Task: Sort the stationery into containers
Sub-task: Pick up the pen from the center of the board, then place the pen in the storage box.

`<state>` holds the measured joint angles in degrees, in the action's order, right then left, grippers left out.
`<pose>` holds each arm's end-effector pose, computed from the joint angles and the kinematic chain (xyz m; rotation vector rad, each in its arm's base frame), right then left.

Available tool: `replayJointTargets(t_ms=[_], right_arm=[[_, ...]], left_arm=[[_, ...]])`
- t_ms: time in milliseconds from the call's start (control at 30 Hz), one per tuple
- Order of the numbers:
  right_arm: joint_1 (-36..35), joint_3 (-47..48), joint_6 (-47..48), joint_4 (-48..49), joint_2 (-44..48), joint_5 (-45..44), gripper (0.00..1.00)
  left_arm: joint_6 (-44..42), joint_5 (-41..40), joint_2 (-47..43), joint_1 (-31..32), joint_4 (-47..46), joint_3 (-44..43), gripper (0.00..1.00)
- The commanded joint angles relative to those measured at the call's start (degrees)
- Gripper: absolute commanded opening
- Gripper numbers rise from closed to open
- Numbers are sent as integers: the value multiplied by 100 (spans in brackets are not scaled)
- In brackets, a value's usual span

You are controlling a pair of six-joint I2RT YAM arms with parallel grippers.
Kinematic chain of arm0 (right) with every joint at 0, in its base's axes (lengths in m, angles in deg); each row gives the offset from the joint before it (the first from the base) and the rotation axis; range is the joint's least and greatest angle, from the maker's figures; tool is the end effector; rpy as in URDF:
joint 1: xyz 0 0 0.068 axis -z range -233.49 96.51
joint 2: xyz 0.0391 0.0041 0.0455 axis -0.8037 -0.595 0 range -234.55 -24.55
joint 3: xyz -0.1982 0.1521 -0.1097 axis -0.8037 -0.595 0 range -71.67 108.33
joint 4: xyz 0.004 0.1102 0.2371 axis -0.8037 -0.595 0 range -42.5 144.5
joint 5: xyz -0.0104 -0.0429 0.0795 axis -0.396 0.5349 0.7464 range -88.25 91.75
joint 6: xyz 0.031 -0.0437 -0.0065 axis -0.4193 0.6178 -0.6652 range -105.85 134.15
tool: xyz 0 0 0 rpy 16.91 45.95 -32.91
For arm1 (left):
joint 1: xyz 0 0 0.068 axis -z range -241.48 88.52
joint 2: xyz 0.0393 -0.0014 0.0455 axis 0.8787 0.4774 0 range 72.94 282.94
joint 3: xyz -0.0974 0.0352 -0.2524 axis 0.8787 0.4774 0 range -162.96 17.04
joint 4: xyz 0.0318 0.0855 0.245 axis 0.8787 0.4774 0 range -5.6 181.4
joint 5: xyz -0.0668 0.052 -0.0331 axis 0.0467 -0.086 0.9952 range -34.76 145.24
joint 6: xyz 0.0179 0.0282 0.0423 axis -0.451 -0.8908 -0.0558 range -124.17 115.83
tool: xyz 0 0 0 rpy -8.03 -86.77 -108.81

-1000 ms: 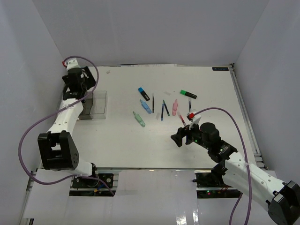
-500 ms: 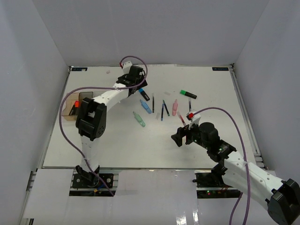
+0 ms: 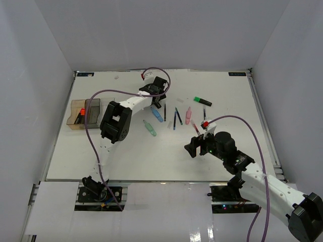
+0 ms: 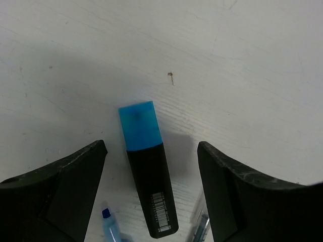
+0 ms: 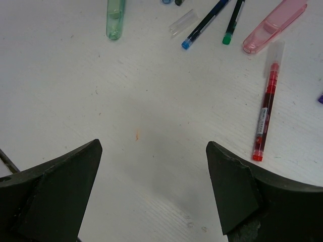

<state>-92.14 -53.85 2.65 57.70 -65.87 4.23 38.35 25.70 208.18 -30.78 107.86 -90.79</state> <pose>0.1343 0.1093 0.2071 -0.4926 1.9134 0.6217 0.4550 -0.2499 0.1586 -0.4513 2.2671 -0.0008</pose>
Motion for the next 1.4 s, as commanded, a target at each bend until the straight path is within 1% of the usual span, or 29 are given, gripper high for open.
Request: replayJointTargets(t_ms=[0,67,100,133,233,267,333,367,467,500,533,600,700,767,800,833,933,967,1000,1033,1067,1100,1133,1167,1200,1233,1267,1333,1367], right_arm=[[-28,-60,78,251,80,-81,90],[-19,-69,70,251,107,-90,90],[-28,-69,70,242,115,-99,90],[-19,-69,70,251,115,-99,90],[-19,-69,70,251,115,-90,90],[-19,-69,70,251,107,-81,90],[-19,-69,78,234,133,-81,90],[-19,-77,79,234,142,-72,90],[-19,-86,70,242,177,-81,90],[-19,-86,70,225,186,-81,90],[-19,-95,70,225,212,-90,90],[-19,-95,70,216,230,-90,90],[-28,-95,61,207,265,-81,90],[-19,-95,61,198,282,-90,90],[-19,-95,61,190,291,-90,90],[-19,-95,70,190,309,-90,90],[-28,-104,61,198,344,-72,90],[-19,-104,70,207,353,-46,90],[-19,-104,61,207,361,-29,90],[-19,-104,61,216,362,-20,90],[-19,-104,61,216,362,15,90],[-19,-104,70,225,362,33,90],[-28,-104,61,233,362,51,90],[-28,-112,61,260,362,86,90],[-19,-113,61,260,362,112,90],[-19,-113,61,269,362,138,90],[-19,-113,61,277,362,165,90],[-28,-113,61,278,370,174,90],[-19,-113,61,286,388,200,90]], left_arm=[[63,-289,63,33,97,-247,84],[46,-324,116,33,123,-265,77],[54,-333,143,33,132,-273,75],[54,-333,143,33,150,-265,69],[19,-359,152,33,150,-247,61],[2,-368,161,33,150,-256,55],[-86,-386,178,33,132,-317,49],[-138,-395,187,33,115,-352,42],[-419,-447,257,24,10,-528,34],[-577,-447,257,7,-60,-581,26],[-648,-447,249,-11,-105,-651,22],[-780,-430,205,-72,-253,-695,19],[-1140,-421,-6,-195,-456,-722,18],[-1552,-430,-286,-257,-527,-669,18],[-1772,-430,-409,-327,-675,-617,18],[-2278,-517,-550,-362,-746,-529,19],[-3090,-693,-1226,-556,-1159,137,23],[-3527,-711,-1646,-721,-1264,374,24],[-3714,-702,-1876,-819,-1483,925,24],[-3899,-667,-2105,-924,-1598,1209,24],[-4188,-537,-2342,-1160,-1825,1499,24],[-4330,-448,-2797,-1302,-1932,2041,24],[-4514,-360,-3028,-1442,-2012,2290,24],[-4725,-142,-3230,-1731,-2152,2528,27],[-4788,-27,-3597,-1890,-2196,2930,27],[-4858,88,-3775,-2040,-2240,3117,27],[-4954,245,-3934,-2329,-2380,3310,27],[-5244,352,-4354,-2611,-2644,3871,28],[-5428,466,-4453,-2874,-2845,4032,29]])
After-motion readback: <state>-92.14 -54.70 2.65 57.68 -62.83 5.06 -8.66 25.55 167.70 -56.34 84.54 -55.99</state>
